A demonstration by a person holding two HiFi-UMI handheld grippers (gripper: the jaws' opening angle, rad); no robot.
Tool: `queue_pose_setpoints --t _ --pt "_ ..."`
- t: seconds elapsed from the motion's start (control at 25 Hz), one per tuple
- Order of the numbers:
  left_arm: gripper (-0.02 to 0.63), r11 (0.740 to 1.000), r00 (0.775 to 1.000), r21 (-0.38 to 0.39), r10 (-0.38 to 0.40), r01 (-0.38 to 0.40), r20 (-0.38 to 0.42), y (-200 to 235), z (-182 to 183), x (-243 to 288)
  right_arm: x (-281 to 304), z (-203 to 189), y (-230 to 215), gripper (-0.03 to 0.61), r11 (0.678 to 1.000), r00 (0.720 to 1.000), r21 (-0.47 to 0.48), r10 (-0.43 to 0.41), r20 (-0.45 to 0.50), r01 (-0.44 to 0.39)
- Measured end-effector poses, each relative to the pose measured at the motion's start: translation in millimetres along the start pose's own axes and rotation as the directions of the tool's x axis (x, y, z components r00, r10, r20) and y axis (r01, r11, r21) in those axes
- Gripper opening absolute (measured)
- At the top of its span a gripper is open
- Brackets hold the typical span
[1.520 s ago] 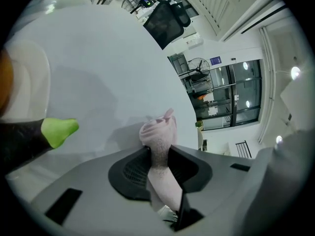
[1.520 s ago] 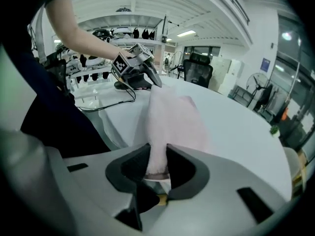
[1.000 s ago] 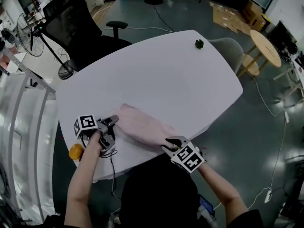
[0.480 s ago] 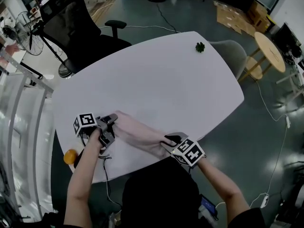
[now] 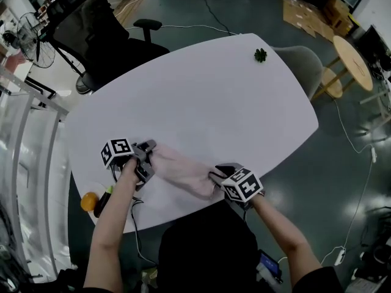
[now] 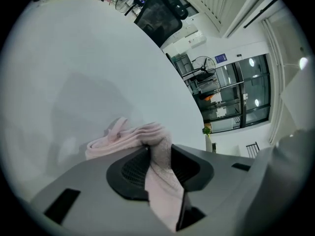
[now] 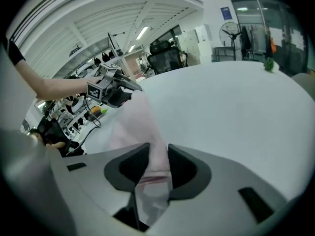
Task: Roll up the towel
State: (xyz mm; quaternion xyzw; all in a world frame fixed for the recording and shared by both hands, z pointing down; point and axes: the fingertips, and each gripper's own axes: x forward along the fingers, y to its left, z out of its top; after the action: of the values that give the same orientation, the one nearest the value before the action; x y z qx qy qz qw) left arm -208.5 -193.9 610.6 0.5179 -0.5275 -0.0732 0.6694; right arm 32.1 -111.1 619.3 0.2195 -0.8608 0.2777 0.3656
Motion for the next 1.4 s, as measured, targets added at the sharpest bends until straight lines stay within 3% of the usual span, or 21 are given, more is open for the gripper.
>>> queue_pose_setpoints --t 0.12,0.28,0.32,0.44,0.52,0.6,0.68,0.72,0.8,0.92,1.0,1.12,1.2,1.28,1.32,1.4 --pt "0.16 0.999 1.0 0.04 -0.021 0.022 -0.004 -6 -1 1 0 2 -1 0.132 1.0 1.0 -0.013 -0.022 0.019 0.022" --pt "0.33 0.984 0.99 0.109 -0.135 0.138 -0.034 -32 -3 -10 -13 7 -3 0.184 0.997 0.996 -0.035 -0.067 0.06 0.07" --pt "0.344 0.976 0.987 0.15 -0.154 0.158 -0.039 -40 -2 -15 -18 10 -4 0.198 0.996 0.994 -0.037 -0.08 0.074 0.083" --pt "0.345 0.926 0.983 0.331 -0.169 0.183 -0.071 -59 -1 -33 -38 22 -5 0.224 0.991 0.987 -0.061 -0.115 0.116 0.123" --pt "0.345 0.867 0.983 0.464 -0.15 0.184 -0.11 -65 -3 -44 -51 29 1 0.254 0.985 0.984 -0.106 -0.126 0.13 0.14" --pt "0.344 0.785 0.979 0.588 -0.119 0.196 -0.167 -69 -10 -54 -61 36 12 0.279 0.977 0.984 -0.16 -0.122 0.133 0.142" --pt "0.344 0.673 0.967 0.704 -0.063 0.225 -0.248 -68 -24 -61 -66 40 29 0.295 0.967 0.987 -0.218 -0.103 0.123 0.128" --pt "0.344 0.604 0.957 0.759 -0.022 0.243 -0.289 -64 -33 -63 -67 38 38 0.302 0.962 0.99 -0.249 -0.09 0.106 0.114" --pt "0.344 0.439 0.934 0.856 0.092 0.273 -0.344 -50 -51 -65 -61 26 56 0.311 0.949 0.996 -0.307 -0.067 0.052 0.079" --pt "0.363 0.189 0.888 0.933 0.297 0.305 -0.35 -14 -71 -64 -40 5 74 0.329 0.933 0.998 -0.356 -0.064 -0.02 0.053" --pt "0.376 0.05 0.865 0.945 0.389 0.324 -0.317 4 -74 -60 -25 -8 76 0.368 0.924 0.994 -0.375 -0.096 -0.059 0.067" --pt "0.379 -0.138 0.862 0.933 0.447 0.331 -0.24 12 -66 -49 -5 -17 67 0.38 0.901 0.981 -0.417 -0.172 -0.094 0.118" --pt "0.379 -0.228 0.854 0.912 0.481 0.342 -0.2 16 -64 -42 1 -18 58 0.364 0.875 0.97 -0.457 -0.224 -0.096 0.157" --pt "0.377 -0.289 0.831 0.884 0.529 0.368 -0.173 23 -69 -34 1 -20 48 0.306 0.831 0.957 -0.523 -0.276 -0.095 0.188" --pt "0.377 -0.305 0.82 0.875 0.549 0.376 -0.16 27 -71 -30 1 -21 45 0.293 0.807 0.952 -0.559 -0.291 -0.097 0.19" --pt "0.374 -0.301 0.815 0.883 0.561 0.361 -0.142 29 -71 -24 1 -20 37 0.293 0.772 0.948 -0.611 -0.301 -0.109 0.175"
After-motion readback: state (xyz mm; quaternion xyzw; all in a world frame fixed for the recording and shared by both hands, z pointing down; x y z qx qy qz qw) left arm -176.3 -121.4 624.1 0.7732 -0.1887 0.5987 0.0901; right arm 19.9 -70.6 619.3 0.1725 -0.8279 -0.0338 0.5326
